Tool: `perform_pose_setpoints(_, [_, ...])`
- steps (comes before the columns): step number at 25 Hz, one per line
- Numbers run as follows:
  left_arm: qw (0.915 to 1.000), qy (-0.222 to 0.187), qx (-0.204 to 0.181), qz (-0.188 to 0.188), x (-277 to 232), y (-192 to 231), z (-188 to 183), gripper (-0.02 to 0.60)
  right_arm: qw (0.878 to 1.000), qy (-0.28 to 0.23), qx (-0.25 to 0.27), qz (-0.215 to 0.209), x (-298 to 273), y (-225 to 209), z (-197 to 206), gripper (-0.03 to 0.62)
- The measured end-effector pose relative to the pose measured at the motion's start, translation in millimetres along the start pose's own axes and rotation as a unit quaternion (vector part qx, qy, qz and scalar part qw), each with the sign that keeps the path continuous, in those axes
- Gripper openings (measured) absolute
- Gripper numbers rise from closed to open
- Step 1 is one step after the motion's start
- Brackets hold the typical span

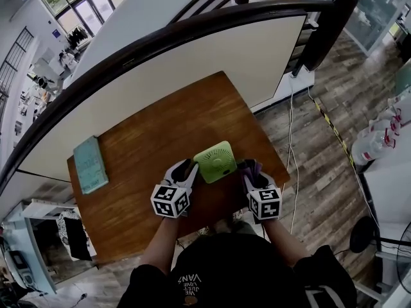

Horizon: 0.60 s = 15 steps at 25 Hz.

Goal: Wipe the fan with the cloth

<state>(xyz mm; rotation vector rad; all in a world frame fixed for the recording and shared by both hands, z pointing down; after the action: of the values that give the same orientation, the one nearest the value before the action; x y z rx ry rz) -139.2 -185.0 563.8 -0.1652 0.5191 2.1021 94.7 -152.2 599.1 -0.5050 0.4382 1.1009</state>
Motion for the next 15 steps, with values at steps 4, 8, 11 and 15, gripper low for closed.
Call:
perform_pose_setpoints(4, [0.9997, -0.009, -0.005, -0.024, 14, 7, -5, 0.109, 1.0, -0.023, -0.011, 0.004, 12, 7, -10, 0.117])
perform_pose_setpoints(8, [0.9993, -0.018, -0.014, -0.031, 31, 8, -10, 0.096, 0.999, -0.045, -0.014, 0.008, 24, 18, -21, 0.117])
perform_pose_setpoints(11, [0.9993, -0.026, -0.016, -0.023, 43, 6, -14, 0.029, 0.998, -0.061, -0.014, 0.014, 31, 25, -30, 0.117])
perform_pose_setpoints(15, [0.9992, -0.034, -0.016, -0.012, 62, 6, -19, 0.009, 0.996, -0.085, -0.008, 0.024, 45, 39, -43, 0.117])
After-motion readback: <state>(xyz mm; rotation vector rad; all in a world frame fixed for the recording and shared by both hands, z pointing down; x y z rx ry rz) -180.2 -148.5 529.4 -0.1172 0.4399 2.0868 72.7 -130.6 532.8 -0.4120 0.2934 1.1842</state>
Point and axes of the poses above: the fingertips, and each gripper's own axes: x backward along the fingers, y to its left, z out of its underside, the point moved 5 cm from there along x, backward along the fingers, and after that the axes turned 4 degrees about -y, right-handed, at the moved point
